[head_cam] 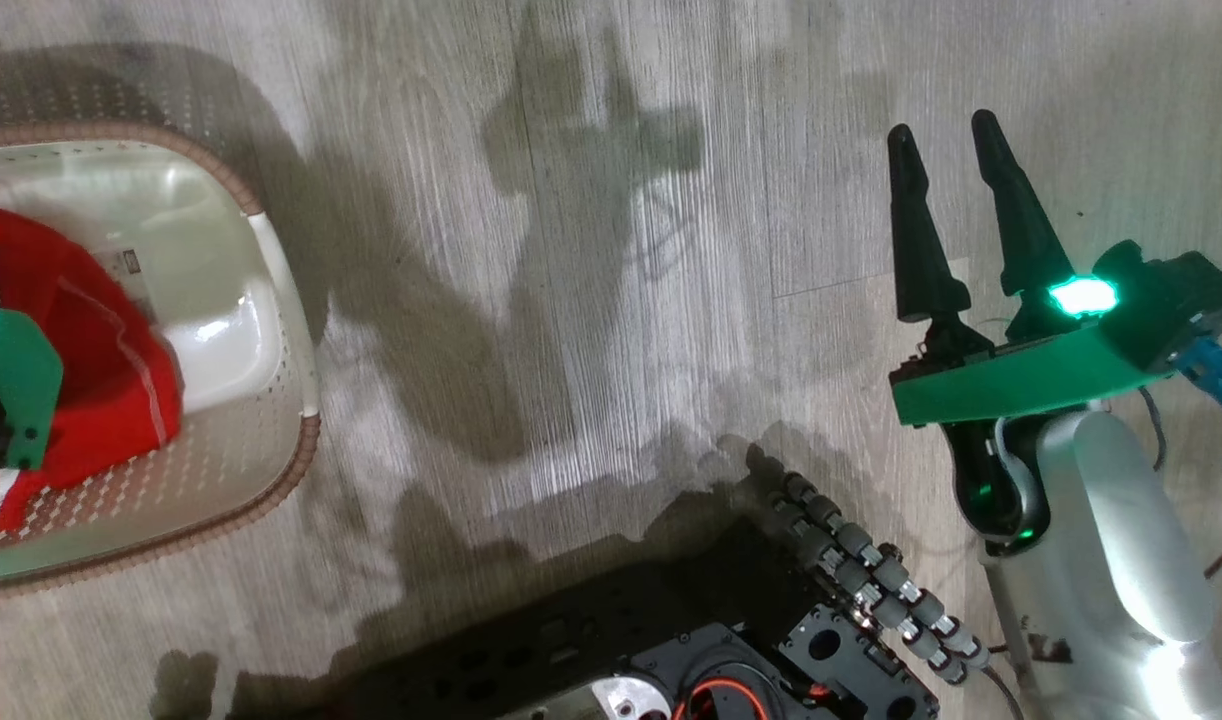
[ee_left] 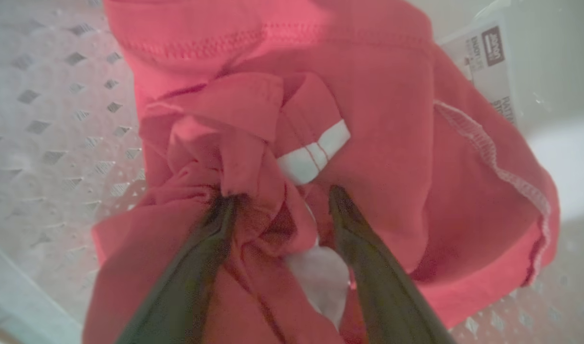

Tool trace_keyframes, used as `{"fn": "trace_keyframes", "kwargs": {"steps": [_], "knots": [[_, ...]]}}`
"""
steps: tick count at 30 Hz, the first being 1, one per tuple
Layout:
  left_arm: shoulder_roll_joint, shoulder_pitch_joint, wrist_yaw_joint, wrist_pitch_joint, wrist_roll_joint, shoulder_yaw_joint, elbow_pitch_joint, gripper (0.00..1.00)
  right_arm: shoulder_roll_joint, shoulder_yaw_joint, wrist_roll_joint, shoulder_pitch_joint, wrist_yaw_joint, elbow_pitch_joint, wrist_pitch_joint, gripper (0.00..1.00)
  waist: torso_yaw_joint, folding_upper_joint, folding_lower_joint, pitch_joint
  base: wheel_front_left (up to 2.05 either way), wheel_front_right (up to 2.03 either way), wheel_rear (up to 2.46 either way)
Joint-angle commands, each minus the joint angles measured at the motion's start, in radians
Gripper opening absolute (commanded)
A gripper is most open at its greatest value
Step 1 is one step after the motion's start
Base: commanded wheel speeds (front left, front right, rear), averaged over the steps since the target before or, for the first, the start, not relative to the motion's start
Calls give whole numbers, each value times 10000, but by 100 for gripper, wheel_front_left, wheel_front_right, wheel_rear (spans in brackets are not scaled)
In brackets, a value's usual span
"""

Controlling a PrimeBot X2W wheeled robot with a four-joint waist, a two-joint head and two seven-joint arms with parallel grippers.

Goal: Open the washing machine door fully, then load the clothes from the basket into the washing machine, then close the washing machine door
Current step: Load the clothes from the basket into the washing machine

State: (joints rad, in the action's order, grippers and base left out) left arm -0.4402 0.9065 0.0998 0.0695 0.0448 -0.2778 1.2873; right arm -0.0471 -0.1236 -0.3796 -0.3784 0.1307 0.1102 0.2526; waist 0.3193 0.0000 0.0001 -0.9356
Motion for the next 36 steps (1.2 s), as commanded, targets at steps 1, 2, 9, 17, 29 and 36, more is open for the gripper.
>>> {"fn": "trace_keyframes", "kwargs": {"steps": [1, 2, 9, 17, 29, 36], "knots": [[-549, -139, 11, 6, -28, 154, 24, 100, -31, -169, -85, 326, 0, -237, 92, 100, 10, 0, -1, -18, 0, 0, 0], [-562, -129, -2, 40, -63, 161, 25, 100, -31, -170, -86, 319, 0, -230, 92, 100, 13, 0, -1, -26, 0, 0, 0], [-595, -124, -278, 492, -460, 323, 31, 0, -31, -187, -67, 182, 0, -192, 92, 100, 17, 0, -1, -19, 0, 0, 0], [-423, -503, -128, 127, -652, 281, 33, 0, -31, -182, -27, 173, 0, -107, 92, 100, -43, 0, -1, 528, 0, 0, 0], [77, -1721, -255, -849, -979, 190, 34, 0, -31, -120, 182, 455, 0, 161, 92, 100, -324, 0, -1, 2547, 0, 0, 0], [528, -2297, -345, -2035, -1164, 108, 34, 0, -31, -111, 393, 860, 0, 414, 92, 100, -687, 0, -1, 4070, 0, 0, 0]]}}
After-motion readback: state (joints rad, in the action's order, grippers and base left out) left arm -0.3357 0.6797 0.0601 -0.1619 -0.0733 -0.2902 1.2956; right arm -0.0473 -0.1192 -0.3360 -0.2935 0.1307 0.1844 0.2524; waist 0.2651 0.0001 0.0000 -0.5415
